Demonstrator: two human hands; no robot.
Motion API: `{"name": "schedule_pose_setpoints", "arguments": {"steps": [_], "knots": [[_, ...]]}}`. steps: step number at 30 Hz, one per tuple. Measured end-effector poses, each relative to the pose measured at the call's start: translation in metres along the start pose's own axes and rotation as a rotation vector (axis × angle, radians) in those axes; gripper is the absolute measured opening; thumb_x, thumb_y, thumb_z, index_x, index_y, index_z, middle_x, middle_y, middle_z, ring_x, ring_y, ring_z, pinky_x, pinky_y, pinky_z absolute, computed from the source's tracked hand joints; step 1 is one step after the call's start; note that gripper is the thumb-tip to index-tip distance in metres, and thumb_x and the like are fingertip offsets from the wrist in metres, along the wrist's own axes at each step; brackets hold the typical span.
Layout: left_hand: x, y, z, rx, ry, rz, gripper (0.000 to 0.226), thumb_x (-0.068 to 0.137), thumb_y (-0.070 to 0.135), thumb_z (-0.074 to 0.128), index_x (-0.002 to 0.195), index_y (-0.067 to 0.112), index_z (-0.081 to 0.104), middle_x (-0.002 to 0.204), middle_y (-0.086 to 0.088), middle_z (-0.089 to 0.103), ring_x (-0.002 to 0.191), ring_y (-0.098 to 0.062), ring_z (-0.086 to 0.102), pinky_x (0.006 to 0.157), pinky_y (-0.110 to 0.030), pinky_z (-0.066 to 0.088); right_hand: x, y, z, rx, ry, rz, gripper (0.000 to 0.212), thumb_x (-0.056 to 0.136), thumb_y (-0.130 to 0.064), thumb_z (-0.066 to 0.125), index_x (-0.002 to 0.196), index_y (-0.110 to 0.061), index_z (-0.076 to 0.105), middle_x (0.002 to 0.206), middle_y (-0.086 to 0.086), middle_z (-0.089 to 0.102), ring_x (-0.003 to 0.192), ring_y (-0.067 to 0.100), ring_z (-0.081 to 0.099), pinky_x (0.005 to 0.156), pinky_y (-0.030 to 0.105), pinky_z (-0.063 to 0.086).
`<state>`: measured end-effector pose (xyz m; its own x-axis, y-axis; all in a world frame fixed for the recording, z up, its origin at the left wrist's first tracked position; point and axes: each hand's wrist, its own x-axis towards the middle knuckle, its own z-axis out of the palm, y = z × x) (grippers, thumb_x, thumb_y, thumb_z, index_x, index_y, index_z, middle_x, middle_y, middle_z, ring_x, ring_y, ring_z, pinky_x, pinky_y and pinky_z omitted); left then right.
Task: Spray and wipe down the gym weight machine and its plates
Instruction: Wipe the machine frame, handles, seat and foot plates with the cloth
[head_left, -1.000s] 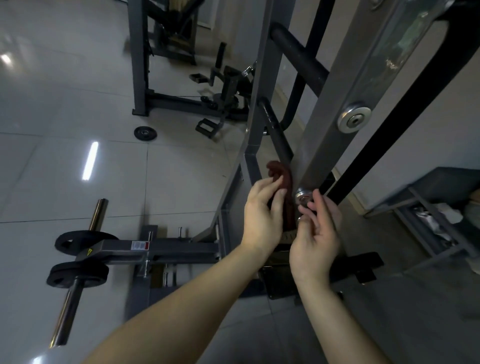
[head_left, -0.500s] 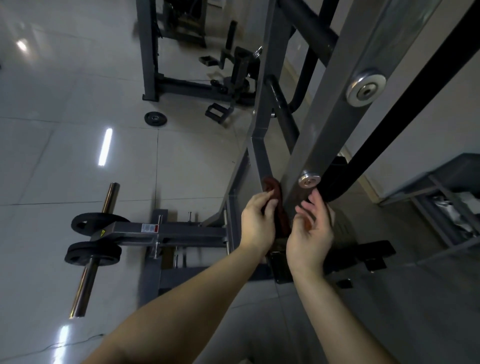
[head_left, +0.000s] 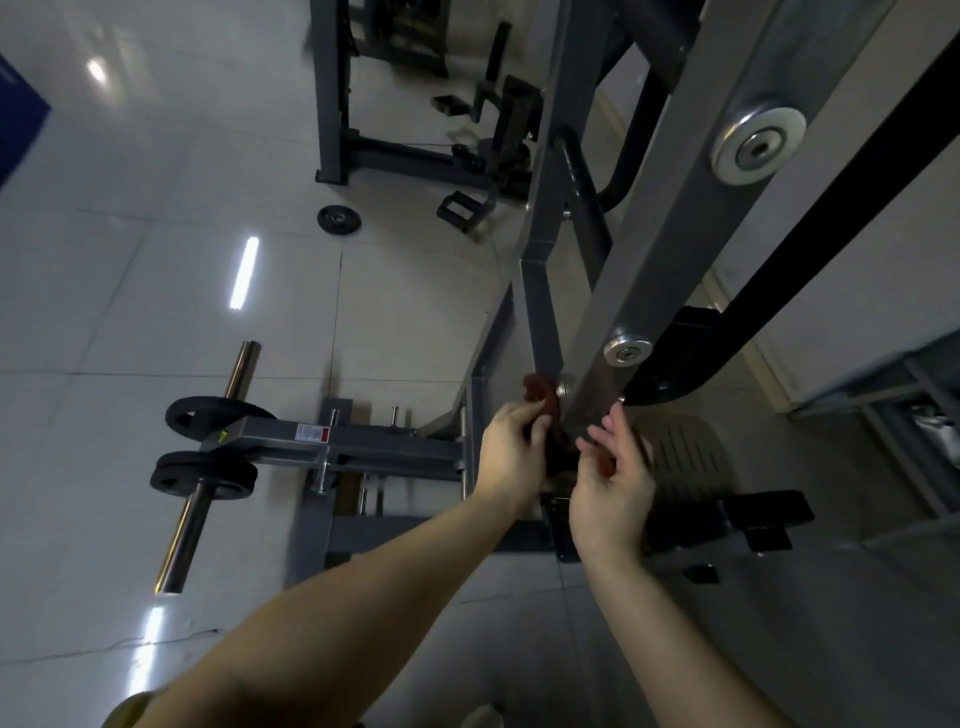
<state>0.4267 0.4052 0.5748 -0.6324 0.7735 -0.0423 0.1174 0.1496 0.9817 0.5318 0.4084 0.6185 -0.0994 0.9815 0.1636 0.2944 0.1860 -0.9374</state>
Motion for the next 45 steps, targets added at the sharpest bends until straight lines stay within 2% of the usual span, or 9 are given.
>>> {"name": "schedule_pose_setpoints", "arguments": {"steps": [3, 11, 20, 24, 28, 33, 37, 41, 45], "knots": [[-0.002, -0.004, 0.006, -0.078, 0.058, 0.08, 0.024, 0.102, 0.012, 0.056, 0.117, 0.007, 0.073, 0.112, 0.0, 0.065, 0.107, -0.006, 0.06, 0.099, -0.016, 0.045, 0.001, 0.003, 0.0, -0.012, -0.01, -0.012, 0.064, 0.095, 0.012, 0.056, 0.149, -0.019, 0.047, 0.132, 0.007, 0.056, 0.108, 0.001, 0.067, 0.091, 0.013, 0.053], [-0.008, -0.093, 0.024, 0.107, -0.139, -0.325, 0.026, 0.104, 0.017, 0.051, 0.114, 0.009, 0.074, 0.114, -0.011, 0.07, 0.104, -0.027, 0.066, 0.082, -0.024, 0.044, -0.004, 0.018, 0.014, -0.035, 0.025, -0.059, 0.075, 0.09, 0.019, 0.055, 0.156, -0.014, 0.039, 0.147, 0.014, 0.042, 0.119, 0.011, 0.062, 0.096, 0.025, 0.056], [-0.006, -0.061, 0.023, -0.132, 0.091, 0.075, 0.028, 0.102, 0.018, 0.058, 0.127, 0.013, 0.071, 0.13, 0.002, 0.063, 0.126, -0.012, 0.057, 0.112, -0.024, 0.04, -0.008, 0.05, 0.018, 0.006, 0.013, 0.121, 0.064, 0.095, 0.017, 0.05, 0.153, -0.008, 0.042, 0.144, 0.011, 0.054, 0.112, -0.014, 0.06, 0.098, 0.021, 0.053], [-0.01, -0.125, 0.044, -0.049, 0.07, -0.26, 0.029, 0.104, 0.017, 0.055, 0.127, 0.008, 0.07, 0.129, -0.007, 0.067, 0.123, -0.021, 0.06, 0.11, -0.031, 0.043, -0.015, 0.07, 0.015, -0.043, -0.036, 0.1, 0.069, 0.097, 0.016, 0.05, 0.157, -0.015, 0.035, 0.145, 0.003, 0.049, 0.111, -0.017, 0.058, 0.093, 0.013, 0.051], [-0.009, -0.169, 0.055, -0.052, 0.001, -0.626, 0.033, 0.104, 0.016, 0.053, 0.133, 0.009, 0.066, 0.13, -0.013, 0.067, 0.122, -0.028, 0.061, 0.099, -0.026, 0.043, -0.012, 0.095, 0.025, -0.037, -0.087, 0.185, 0.07, 0.097, 0.014, 0.052, 0.157, -0.019, 0.035, 0.145, 0.001, 0.05, 0.107, -0.019, 0.059, 0.102, 0.024, 0.051], [-0.01, -0.145, 0.052, -0.105, 0.151, -0.217, 0.025, 0.099, 0.011, 0.058, 0.119, 0.01, 0.073, 0.119, -0.002, 0.071, 0.112, -0.013, 0.064, 0.104, -0.031, 0.049, -0.004, 0.114, 0.034, -0.038, -0.042, 0.256, 0.065, 0.096, 0.014, 0.054, 0.153, -0.014, 0.042, 0.138, 0.003, 0.055, 0.105, -0.018, 0.06, 0.103, 0.032, 0.054], [-0.006, -0.137, 0.05, -0.182, 0.131, -0.077, 0.026, 0.101, 0.015, 0.058, 0.123, 0.012, 0.071, 0.125, 0.001, 0.068, 0.119, -0.01, 0.062, 0.106, -0.025, 0.047, -0.008, 0.125, 0.03, -0.08, -0.04, 0.231, 0.07, 0.095, 0.01, 0.058, 0.148, -0.032, 0.043, 0.132, -0.006, 0.056, 0.118, -0.008, 0.058, 0.104, 0.039, 0.054], [-0.008, -0.197, 0.067, -0.055, 0.099, -0.43, 0.027, 0.103, 0.018, 0.055, 0.122, 0.012, 0.071, 0.117, -0.005, 0.072, 0.112, -0.022, 0.066, 0.1, -0.035, 0.051, -0.007, 0.141, 0.031, -0.068, -0.022, 0.203, 0.068, 0.094, 0.011, 0.059, 0.151, -0.021, 0.041, 0.13, 0.0, 0.059, 0.113, -0.008, 0.06, 0.101, 0.041, 0.055], [-0.007, -0.232, 0.072, -0.025, -0.046, -0.795, 0.029, 0.103, 0.017, 0.056, 0.128, 0.01, 0.068, 0.128, -0.012, 0.067, 0.121, -0.029, 0.061, 0.101, -0.031, 0.044, 0.002, 0.15, 0.036, -0.038, 0.008, 0.235, 0.065, 0.094, 0.014, 0.057, 0.151, -0.013, 0.043, 0.13, 0.009, 0.059, 0.097, -0.014, 0.064, 0.09, 0.022, 0.057]]}}
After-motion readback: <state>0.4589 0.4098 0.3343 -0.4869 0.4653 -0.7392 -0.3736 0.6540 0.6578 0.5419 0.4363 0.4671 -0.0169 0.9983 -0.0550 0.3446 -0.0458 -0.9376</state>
